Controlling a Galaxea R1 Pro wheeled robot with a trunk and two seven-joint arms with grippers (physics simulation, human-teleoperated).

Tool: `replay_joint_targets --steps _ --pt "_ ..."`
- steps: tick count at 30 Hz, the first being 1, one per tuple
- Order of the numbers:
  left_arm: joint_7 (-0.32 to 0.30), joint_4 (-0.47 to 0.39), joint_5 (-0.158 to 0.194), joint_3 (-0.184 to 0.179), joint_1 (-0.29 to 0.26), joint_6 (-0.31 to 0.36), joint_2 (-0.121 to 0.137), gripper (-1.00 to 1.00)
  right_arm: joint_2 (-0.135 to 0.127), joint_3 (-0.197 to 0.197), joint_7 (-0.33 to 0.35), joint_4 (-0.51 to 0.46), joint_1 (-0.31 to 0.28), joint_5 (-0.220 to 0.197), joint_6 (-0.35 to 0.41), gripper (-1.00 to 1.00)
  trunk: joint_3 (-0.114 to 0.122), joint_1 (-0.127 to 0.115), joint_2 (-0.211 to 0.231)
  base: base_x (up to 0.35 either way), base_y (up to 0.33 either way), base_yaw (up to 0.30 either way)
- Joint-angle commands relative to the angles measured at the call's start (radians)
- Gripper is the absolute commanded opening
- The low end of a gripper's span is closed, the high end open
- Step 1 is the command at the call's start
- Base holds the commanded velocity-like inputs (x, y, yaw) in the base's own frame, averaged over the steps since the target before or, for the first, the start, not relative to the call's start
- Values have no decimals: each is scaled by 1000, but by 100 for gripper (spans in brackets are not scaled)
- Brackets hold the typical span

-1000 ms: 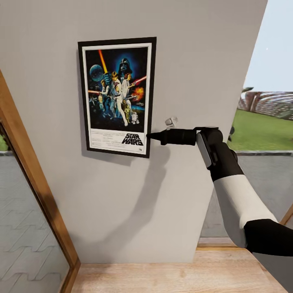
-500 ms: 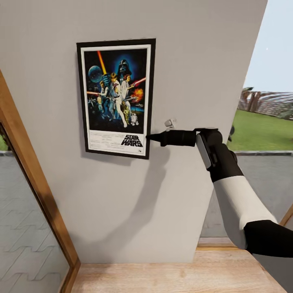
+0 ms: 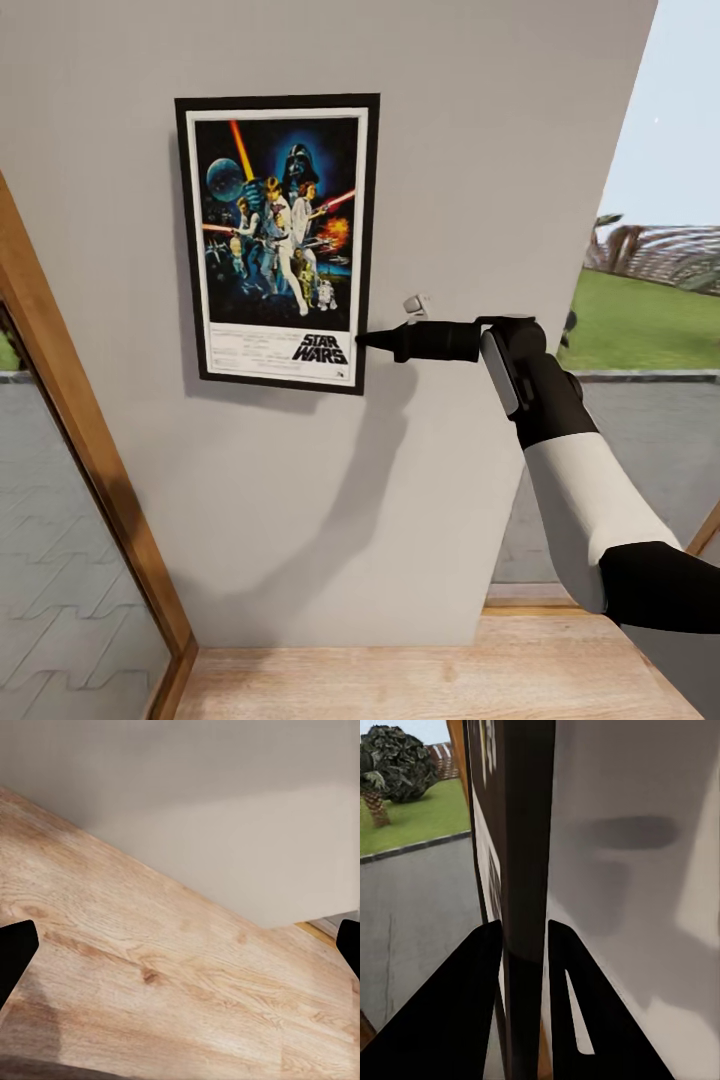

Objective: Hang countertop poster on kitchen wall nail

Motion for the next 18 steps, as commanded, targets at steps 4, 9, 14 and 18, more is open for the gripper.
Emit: replay_joint_targets --steps 4,9,14,18 --pt "-1 0 6 -8 -1 -6 0 100 0 0 3 1 -1 -9 10 -100 -2 1 -2 0 0 0" --pt "-1 0 6 -8 -1 -6 0 100 -1 0 5 1 -1 -9 10 -100 -2 1 -2 0 0 0" --pt "-1 0 6 -8 -1 -6 0 100 -1 0 5 1 -1 -9 10 -100 -2 1 -2 0 0 0" --pt "-1 0 6 -8 -1 -6 0 100 -1 0 5 1 -1 -9 10 -100 -2 1 -2 0 0 0"
